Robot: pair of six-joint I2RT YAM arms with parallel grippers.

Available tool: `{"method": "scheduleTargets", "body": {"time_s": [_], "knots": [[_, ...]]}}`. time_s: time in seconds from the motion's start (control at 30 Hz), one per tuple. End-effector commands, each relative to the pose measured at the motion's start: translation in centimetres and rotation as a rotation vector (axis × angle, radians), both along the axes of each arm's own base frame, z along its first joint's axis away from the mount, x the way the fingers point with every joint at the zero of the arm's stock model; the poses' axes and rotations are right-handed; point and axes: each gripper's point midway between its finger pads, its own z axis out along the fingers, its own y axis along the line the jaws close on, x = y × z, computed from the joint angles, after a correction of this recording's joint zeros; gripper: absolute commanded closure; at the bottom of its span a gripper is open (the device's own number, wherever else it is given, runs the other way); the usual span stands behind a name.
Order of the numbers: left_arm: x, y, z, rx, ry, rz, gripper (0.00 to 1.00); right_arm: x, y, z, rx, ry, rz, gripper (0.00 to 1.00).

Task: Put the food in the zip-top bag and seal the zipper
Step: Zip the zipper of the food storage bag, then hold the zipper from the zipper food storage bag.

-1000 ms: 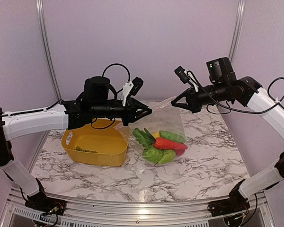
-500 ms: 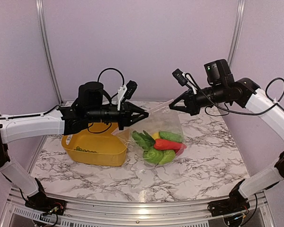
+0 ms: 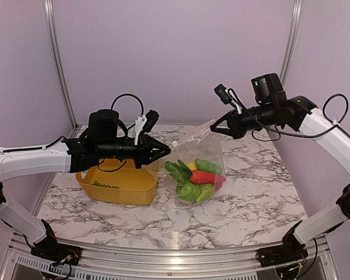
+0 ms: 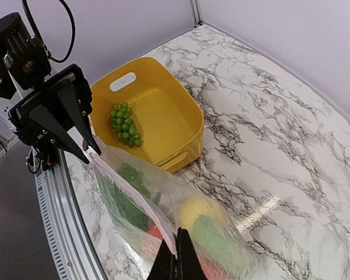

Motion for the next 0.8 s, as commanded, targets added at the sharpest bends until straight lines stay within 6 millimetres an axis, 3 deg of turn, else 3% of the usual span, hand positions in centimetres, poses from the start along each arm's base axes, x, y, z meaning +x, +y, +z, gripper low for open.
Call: {"method": "scheduleTargets", "body": {"time_s": [0.0,0.2,0.3,0.4,0.53,0.63,0.77], "knots": [[0.1,1.7,-2.4,0.083,0.049,0.035,0.85,2.9,-2.0,3.3,0.036,-0.092,-0.129,1.0],[0.1,2.9,-3.3,0.094,0.06,0.054,0.84,3.8,-3.3,3.4,0.043,-0.09,-0.165,1.0],[0.2,3.0,-3.2,0.088,0.052,0.061,0.76,3.8,-3.0,3.1,0.05,-0.077,-0.15,1.0],[1.1,2.6,-1.0,0.028,0.017,0.093,0.6,3.4,-2.5,3.2,0.071,-0.069,-0.113,1.0],[3.3,1.6,2.8,-0.082,-0.032,0.157,0.48,2.8,-2.0,3.3,0.099,-0.057,-0.074,1.0],[4.8,0.6,4.4,-0.136,-0.039,0.179,0.45,2.7,-1.9,3.3,0.106,-0.052,-0.065,1.0],[5.3,-1.1,4.8,-0.165,-0.021,0.127,0.47,2.6,-1.7,3.3,0.107,-0.05,-0.059,1.0]]}}
